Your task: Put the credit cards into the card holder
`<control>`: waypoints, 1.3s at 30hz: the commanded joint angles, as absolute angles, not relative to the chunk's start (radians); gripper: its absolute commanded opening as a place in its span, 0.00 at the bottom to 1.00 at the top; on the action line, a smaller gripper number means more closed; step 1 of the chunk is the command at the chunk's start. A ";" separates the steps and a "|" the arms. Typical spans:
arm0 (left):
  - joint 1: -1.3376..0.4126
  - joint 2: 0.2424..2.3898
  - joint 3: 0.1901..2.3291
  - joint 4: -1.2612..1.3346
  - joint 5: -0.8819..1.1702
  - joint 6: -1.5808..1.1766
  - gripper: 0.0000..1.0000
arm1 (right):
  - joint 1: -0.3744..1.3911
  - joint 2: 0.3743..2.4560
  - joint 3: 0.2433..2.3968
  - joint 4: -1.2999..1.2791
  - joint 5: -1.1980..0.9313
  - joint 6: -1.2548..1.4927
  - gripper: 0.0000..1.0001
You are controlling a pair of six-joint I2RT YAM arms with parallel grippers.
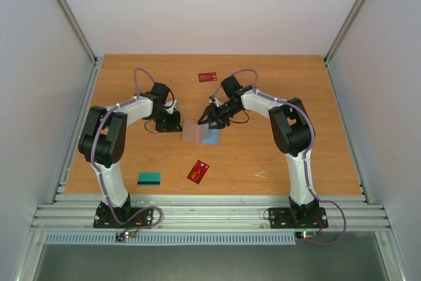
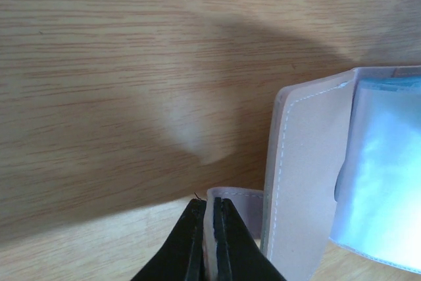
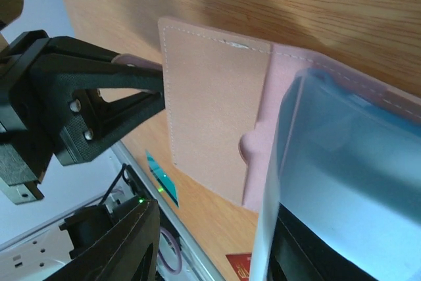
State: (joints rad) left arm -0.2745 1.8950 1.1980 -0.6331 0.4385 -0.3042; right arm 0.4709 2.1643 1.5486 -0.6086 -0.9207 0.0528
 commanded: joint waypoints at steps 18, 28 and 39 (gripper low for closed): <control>-0.393 1.986 1.222 -0.588 0.543 -0.386 0.00 | 0.495 2.215 1.549 -0.592 -0.939 0.087 0.47; -0.393 1.859 1.211 -0.691 0.404 -0.339 0.16 | 0.495 2.259 1.539 -0.610 -0.883 0.079 0.46; -0.419 1.669 1.155 -0.663 0.467 -0.263 0.33 | 0.495 2.228 1.517 -0.601 -0.870 0.070 0.46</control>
